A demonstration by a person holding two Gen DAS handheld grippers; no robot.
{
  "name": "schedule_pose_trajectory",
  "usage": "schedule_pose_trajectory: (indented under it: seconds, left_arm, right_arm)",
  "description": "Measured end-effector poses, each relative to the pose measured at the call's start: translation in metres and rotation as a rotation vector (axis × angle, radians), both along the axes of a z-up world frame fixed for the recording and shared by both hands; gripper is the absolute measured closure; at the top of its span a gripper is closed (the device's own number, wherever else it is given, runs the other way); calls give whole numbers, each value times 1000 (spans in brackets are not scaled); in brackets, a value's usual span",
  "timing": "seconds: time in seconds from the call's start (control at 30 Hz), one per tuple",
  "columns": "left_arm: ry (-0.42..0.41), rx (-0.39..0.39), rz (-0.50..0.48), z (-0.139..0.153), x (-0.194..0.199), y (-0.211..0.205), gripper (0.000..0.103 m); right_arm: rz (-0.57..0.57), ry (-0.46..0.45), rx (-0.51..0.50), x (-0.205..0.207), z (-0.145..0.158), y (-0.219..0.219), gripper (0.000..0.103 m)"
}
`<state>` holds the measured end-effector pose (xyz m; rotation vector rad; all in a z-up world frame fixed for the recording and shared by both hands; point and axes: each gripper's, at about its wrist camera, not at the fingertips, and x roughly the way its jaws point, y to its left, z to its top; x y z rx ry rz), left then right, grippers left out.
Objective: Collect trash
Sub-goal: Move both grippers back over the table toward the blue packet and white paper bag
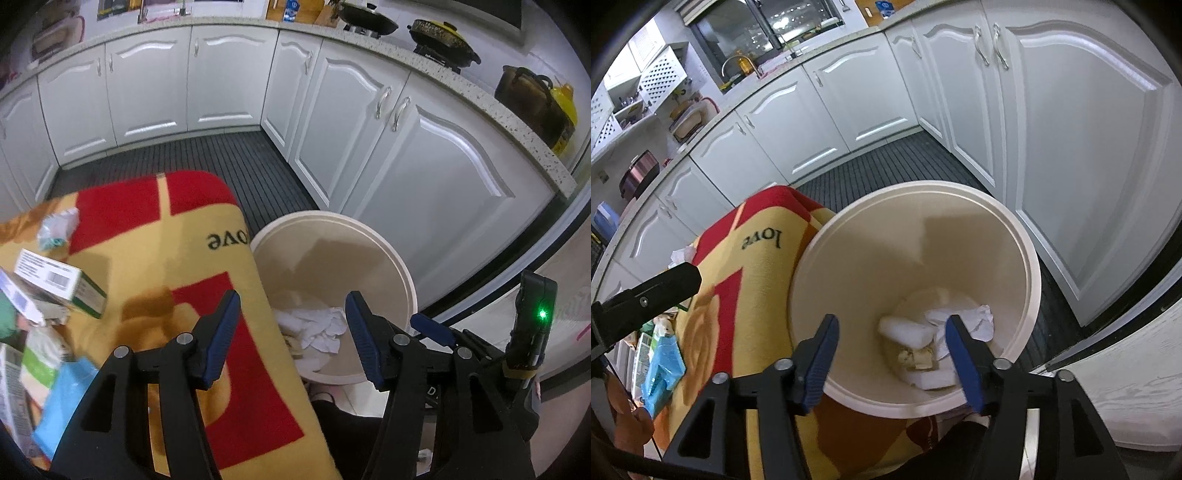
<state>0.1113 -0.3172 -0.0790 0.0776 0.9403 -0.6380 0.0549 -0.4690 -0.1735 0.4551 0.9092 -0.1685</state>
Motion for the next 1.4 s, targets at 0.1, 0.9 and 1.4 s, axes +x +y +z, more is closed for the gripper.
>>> schedule_pose_trajectory:
  seconds: [0.1, 0.9, 1.4]
  left_arm:
    - [-30, 5, 6, 9, -6, 8, 45]
    - [-134, -12, 191, 33, -17, 128, 39]
    - [-118, 0, 340, 25, -8, 259, 28]
  right_arm:
    - [13, -11, -7, 0, 7, 10, 39]
    - [122, -88, -92, -1, 57, 93, 29]
    - [285, -95, -77, 27, 64, 170, 26]
